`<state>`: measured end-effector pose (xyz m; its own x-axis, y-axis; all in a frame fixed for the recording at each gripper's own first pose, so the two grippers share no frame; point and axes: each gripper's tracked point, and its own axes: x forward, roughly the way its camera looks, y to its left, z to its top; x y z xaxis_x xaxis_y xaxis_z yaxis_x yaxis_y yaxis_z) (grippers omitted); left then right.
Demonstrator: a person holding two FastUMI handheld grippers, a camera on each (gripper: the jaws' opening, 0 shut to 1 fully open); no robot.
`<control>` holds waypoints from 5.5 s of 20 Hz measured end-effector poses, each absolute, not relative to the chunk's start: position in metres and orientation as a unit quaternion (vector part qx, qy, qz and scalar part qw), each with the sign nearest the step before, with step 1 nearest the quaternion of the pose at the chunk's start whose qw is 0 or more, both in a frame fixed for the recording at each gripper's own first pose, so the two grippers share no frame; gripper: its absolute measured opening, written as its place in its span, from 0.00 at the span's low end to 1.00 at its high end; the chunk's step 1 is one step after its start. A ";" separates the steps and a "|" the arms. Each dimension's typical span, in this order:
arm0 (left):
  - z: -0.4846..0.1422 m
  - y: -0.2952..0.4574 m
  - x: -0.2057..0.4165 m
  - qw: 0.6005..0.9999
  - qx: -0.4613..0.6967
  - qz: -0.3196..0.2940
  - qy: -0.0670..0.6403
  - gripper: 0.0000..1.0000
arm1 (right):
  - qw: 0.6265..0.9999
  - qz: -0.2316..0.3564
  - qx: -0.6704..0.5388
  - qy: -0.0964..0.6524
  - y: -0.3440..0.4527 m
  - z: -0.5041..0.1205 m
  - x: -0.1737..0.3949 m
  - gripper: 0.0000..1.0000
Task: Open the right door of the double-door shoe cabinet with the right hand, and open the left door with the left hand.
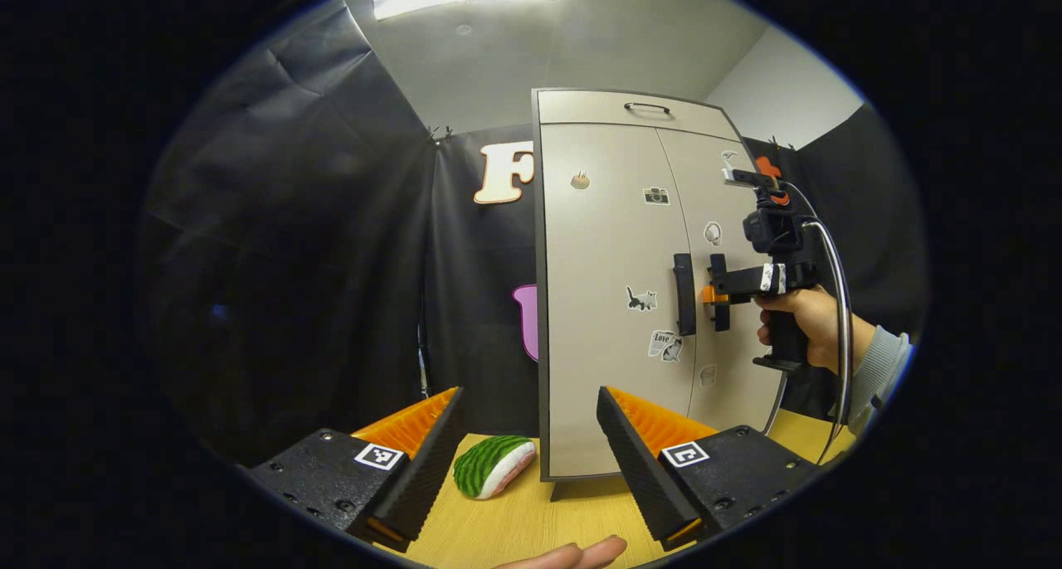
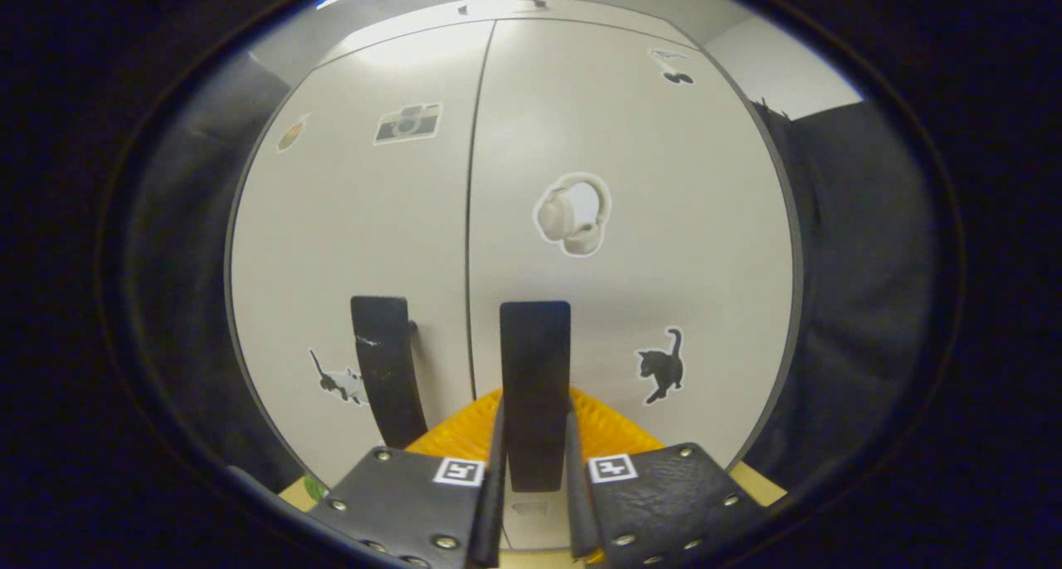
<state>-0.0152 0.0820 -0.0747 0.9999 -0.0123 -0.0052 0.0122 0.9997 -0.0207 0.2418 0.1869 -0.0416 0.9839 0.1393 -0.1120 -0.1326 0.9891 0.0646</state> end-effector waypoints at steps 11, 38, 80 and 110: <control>-0.068 0.075 -0.020 1.000 -0.009 -0.006 0.000 0.97 | 0.988 0.118 0.056 0.078 0.185 -0.040 0.231 0.13; -0.071 0.021 -0.029 0.999 -0.004 -0.020 0.025 0.98 | 0.969 0.229 0.046 0.082 0.106 -0.034 0.132 0.13; -0.085 -0.055 -0.011 0.998 -0.001 -0.054 0.045 0.98 | 0.978 0.168 0.088 0.086 -0.092 -0.052 0.115 0.01; -0.030 -0.134 0.204 0.997 -0.034 -0.055 0.045 0.96 | 0.992 0.111 0.054 0.012 -0.122 -0.030 -0.014 1.00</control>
